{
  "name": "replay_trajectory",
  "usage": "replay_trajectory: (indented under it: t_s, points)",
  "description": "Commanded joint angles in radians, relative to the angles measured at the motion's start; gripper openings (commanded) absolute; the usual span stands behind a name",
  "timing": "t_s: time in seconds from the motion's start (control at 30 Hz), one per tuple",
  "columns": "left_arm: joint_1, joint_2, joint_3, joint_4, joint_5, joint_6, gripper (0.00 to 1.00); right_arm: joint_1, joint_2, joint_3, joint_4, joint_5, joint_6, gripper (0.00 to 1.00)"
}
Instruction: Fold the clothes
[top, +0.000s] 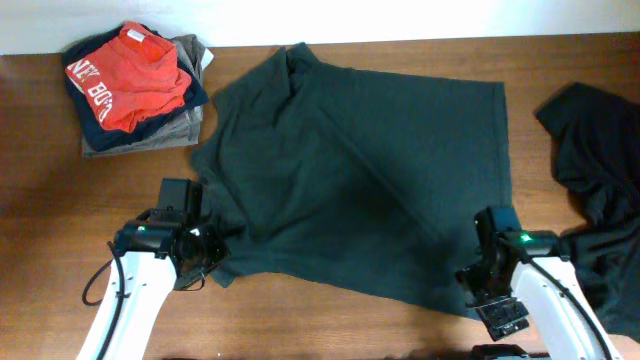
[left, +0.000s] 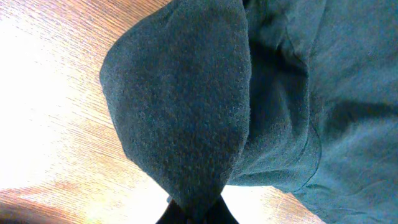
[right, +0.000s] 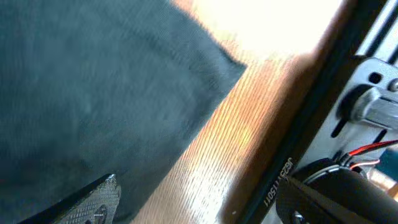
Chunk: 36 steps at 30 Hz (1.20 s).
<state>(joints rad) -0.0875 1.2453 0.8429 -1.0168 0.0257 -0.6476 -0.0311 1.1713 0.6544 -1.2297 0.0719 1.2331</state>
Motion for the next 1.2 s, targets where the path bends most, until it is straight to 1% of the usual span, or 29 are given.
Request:
replay_trajectory:
  t_s: [0.0,0.13,0.23,0.3,0.43,0.5,0.53,0.57,0.63,0.67,0.77,0.87,0.97,1.03,1.17]
  points:
    - [-0.001,-0.014,0.016,-0.013,-0.015,0.017,0.01,-0.077,-0.027,0.005,-0.005,0.053,0.066,0.87]
    - [-0.001,-0.014,0.016,-0.016,-0.02,0.039,0.01,-0.168,-0.057,0.005,-0.004,0.066,0.053,0.9]
    - [-0.001,-0.014,0.016,-0.015,-0.02,0.039,0.01,-0.24,-0.068,0.005,0.02,0.086,-0.027,0.9]
    - [-0.001,-0.014,0.016,-0.013,-0.02,0.039,0.01,-0.287,-0.064,0.004,0.042,0.087,-0.115,0.9]
    - [-0.001,-0.014,0.016,-0.013,-0.023,0.039,0.01,-0.327,-0.064,-0.007,0.075,0.086,-0.214,0.91]
    - [-0.001,-0.014,0.016,-0.013,-0.023,0.039,0.01,-0.339,-0.064,-0.022,0.112,0.082,-0.29,0.91]
    - [-0.001,-0.014,0.016,-0.013,-0.023,0.039,0.01,-0.344,-0.064,-0.03,0.135,0.071,-0.327,0.93]
    - [-0.001,-0.014,0.016,-0.013,-0.022,0.039,0.01,-0.348,-0.063,-0.039,0.177,0.034,-0.402,0.96]
    - [-0.001,-0.014,0.016,-0.013,-0.023,0.039,0.01,-0.354,-0.056,-0.045,0.231,-0.038,-0.507,0.96]
    - [-0.001,-0.014,0.016,-0.013,-0.023,0.039,0.01,-0.356,-0.047,-0.045,0.264,-0.082,-0.557,0.99]
    - [-0.001,-0.014,0.016,-0.013,-0.023,0.039,0.01,-0.356,-0.03,-0.045,0.343,-0.152,-0.697,0.99]
    - [-0.001,-0.014,0.016,-0.013,-0.023,0.039,0.01,-0.356,-0.031,-0.042,0.364,-0.119,-0.706,0.99]
    - [-0.001,-0.014,0.016,-0.014,-0.023,0.04,0.01,-0.356,-0.031,-0.043,0.347,-0.122,-0.703,0.99]
    - [-0.002,-0.014,0.016,-0.014,-0.022,0.047,0.01,-0.356,-0.03,-0.05,0.34,-0.129,-0.647,0.99]
    - [-0.001,-0.014,0.016,-0.017,-0.022,0.048,0.01,-0.357,-0.024,-0.071,0.347,-0.079,-0.584,0.99]
